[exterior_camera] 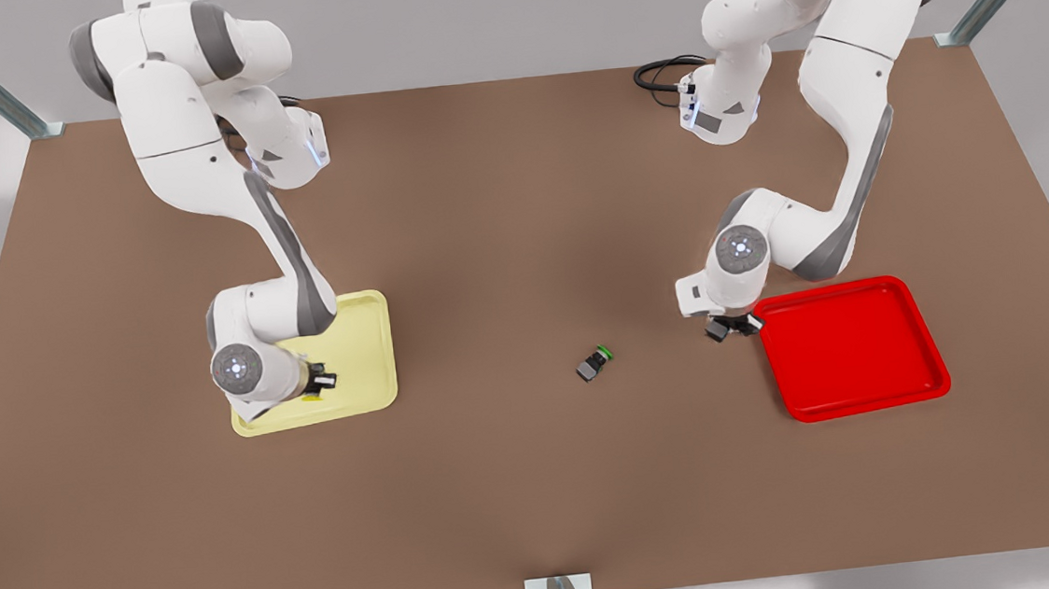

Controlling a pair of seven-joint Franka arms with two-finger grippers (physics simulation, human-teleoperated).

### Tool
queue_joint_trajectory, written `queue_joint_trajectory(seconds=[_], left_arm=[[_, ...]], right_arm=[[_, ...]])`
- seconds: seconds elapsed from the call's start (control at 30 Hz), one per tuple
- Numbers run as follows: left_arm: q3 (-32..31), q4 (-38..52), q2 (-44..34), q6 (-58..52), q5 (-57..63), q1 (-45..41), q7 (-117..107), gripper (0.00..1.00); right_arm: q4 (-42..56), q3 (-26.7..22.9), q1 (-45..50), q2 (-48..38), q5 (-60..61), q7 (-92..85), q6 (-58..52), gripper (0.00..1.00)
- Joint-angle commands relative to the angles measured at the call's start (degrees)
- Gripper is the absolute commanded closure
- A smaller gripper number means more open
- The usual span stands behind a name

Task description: Place the switches on the corresponding trays according to their colors

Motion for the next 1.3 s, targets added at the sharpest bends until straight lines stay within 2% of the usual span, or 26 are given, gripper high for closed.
queue_joint_trajectory(seconds=[0.0,0.07,0.17,0.3,0.33,0.4,0.47,0.6,0.7,0.73,0.8,0.83,0.87,0.9,0.93,0.97,1.0,1.03,1.07,1.17,1.23,1.27], left_arm=[[-0.67,-0.14,-0.21,-0.42,-13.46,1.87,1.90,0.50],[-2.08,-0.41,-0.83,-0.95,-13.46,9.61,8.05,0.50],[-2.08,-0.06,-0.65,-1.04,-13.11,16.82,15.44,0.49],[-2.08,0.74,0.14,-0.95,-8.97,19.28,16.06,0.48],[-2.00,0.74,0.22,-0.87,-8.89,19.46,15.88,0.00],[-2.00,0.91,0.22,-1.13,-8.89,19.37,15.88,0.00],[-2.00,1.00,0.31,-1.13,-8.89,19.37,15.88,0.00],[-2.17,1.61,-0.04,-1.66,-8.97,19.11,15.88,0.00],[-4.80,4.69,-2.14,-5.52,-9.50,19.46,15.70,0.00],[-6.91,6.18,-3.91,-8.68,-10.03,19.54,13.69,0.00],[-14.46,14.78,-4.08,-23.60,-10.20,19.46,1.30,0.00],[-17.11,19.71,-4.08,-29.07,-10.12,19.46,-2.83,0.00],[-18.95,22.09,-4.26,-31.71,-10.12,19.54,-6.18,0.00],[-20.71,24.73,-4.70,-34.44,-10.12,19.54,-9.95,0.00],[-20.37,24.82,-8.64,-34.44,-10.46,19.02,-10.75,0.00],[-15.82,24.82,-12.60,-34.61,-13.27,15.52,-10.40,0.00],[-3.95,24.91,-16.03,-34.62,-17.58,5.33,-10.22,0.00],[13.27,27.36,-17.00,-37.07,-19.60,-10.93,-10.40,0.00],[23.22,29.30,-17.26,-38.66,-21.28,-18.24,-10.22,0.00],[38.52,29.30,-20.43,-39.18,-25.85,-26.33,-10.31,0.00],[43.26,29.30,-21.04,-40.86,-29.80,-25.98,-9.87,0.00],[43.53,29.30,-20.96,-40.94,-29.54,-26.25,-9.79,0.00]], right_arm=[[0.05,0.00,0.01,0.02,-0.94,0.53,-0.35,0.00],[0.23,0.00,0.10,0.11,-0.94,0.61,-0.43,0.00],[0.93,0.09,0.54,0.20,-0.85,1.49,-0.43,0.00],[1.46,0.18,0.80,0.29,-0.94,1.58,-0.52,0.00],[1.55,0.18,0.89,0.37,-0.94,1.58,-0.52,0.00],[2.51,0.18,1.59,0.90,-0.85,3.60,-1.66,0.00],[3.04,0.27,3.26,1.34,-0.59,14.15,-1.58,0.00],[4.54,0.35,3.18,1.34,0.29,23.90,-2.72,0.00],[7.61,0.00,2.12,-0.68,0.29,25.40,-10.54,0.00],[8.49,0.00,1.95,-1.12,0.20,25.22,-13.00,0.00],[8.49,0.00,1.68,-2.88,0.03,24.52,-16.08,0.00],[8.49,0.09,1.33,-5.77,-0.68,19.79,-16.25,0.00],[9.19,0.09,0.28,-10.17,-2.25,7.93,-19.41,0.00],[17.44,0.35,-0.08,-11.23,-8.76,-3.32,-28.54,0.00],[23.51,0.44,-0.43,-12.89,-10.26,-13.07,-34.70,0.00],[24.31,0.44,-1.74,-15.96,-11.66,-20.54,-35.15,0.00],[24.22,0.53,-2.54,-19.13,-12.89,-26.36,-34.54,0.00],[23.78,0.62,-2.98,-21.16,-12.89,-26.54,-34.54,0.00],[23.52,0.62,-3.59,-21.95,-12.81,-26.63,-34.54,0.00],[23.52,0.70,-3.50,-21.86,-12.89,-26.37,-34.54,0.00],[23.52,0.71,-3.50,-21.86,-12.81,-26.37,-34.71,0.00],[23.52,0.71,-3.50,-21.78,-12.81,-26.28,-34.71,0.00]])
